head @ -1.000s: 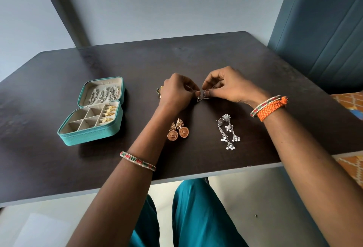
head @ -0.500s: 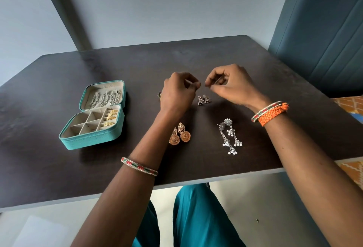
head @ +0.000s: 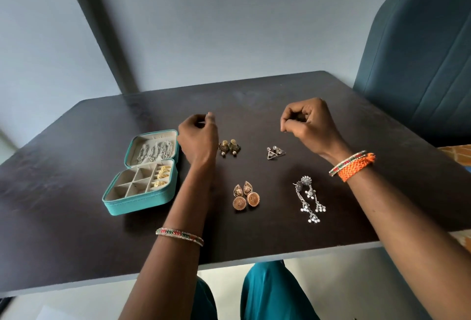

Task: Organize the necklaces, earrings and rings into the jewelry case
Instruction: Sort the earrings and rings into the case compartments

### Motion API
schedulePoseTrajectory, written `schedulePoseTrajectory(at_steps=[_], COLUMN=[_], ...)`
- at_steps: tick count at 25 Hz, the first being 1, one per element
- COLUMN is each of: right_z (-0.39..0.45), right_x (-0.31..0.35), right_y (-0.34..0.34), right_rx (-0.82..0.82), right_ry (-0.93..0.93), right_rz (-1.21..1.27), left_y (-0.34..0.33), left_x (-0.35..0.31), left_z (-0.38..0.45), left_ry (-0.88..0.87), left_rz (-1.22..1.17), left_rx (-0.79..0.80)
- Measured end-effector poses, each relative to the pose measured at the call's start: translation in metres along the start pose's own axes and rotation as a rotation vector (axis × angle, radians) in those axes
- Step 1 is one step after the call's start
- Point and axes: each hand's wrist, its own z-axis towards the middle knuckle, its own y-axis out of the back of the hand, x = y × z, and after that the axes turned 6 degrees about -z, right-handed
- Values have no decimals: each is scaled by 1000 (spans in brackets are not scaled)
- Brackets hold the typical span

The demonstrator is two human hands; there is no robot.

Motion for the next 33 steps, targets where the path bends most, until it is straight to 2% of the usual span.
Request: schedulePoseTrajectory(at_steps=[2, 5, 10, 14, 18, 27, 30, 33], right_z=[13, 33, 43, 33, 34, 33, 32, 29], right_x=[8, 16, 11, 3, 3, 5, 9, 21], right_y=[-9, -32, -70, -79, -78, -76, -74, -67], right_rx=[85, 272, 443, 417, 464, 424, 351, 276], right_ry=[-67, -118, -158, -114, -117, -141, -143, -129], right_rz=[7, -113, -240, -302, -319, -269, -191, -80], left_y=[8, 13, 17, 19, 22, 17, 17, 22], left_x=[2, 16, 25, 27, 31, 31, 30, 20], left_z=[4, 5, 5, 10, 15, 17, 15, 5], left_ry=[-67, -145, -108, -71, -83, -76, -54, -19], left_rz=[75, 289, 378, 356, 358, 384, 287, 51], left_rx=[100, 232, 339, 413, 454, 466, 498, 504])
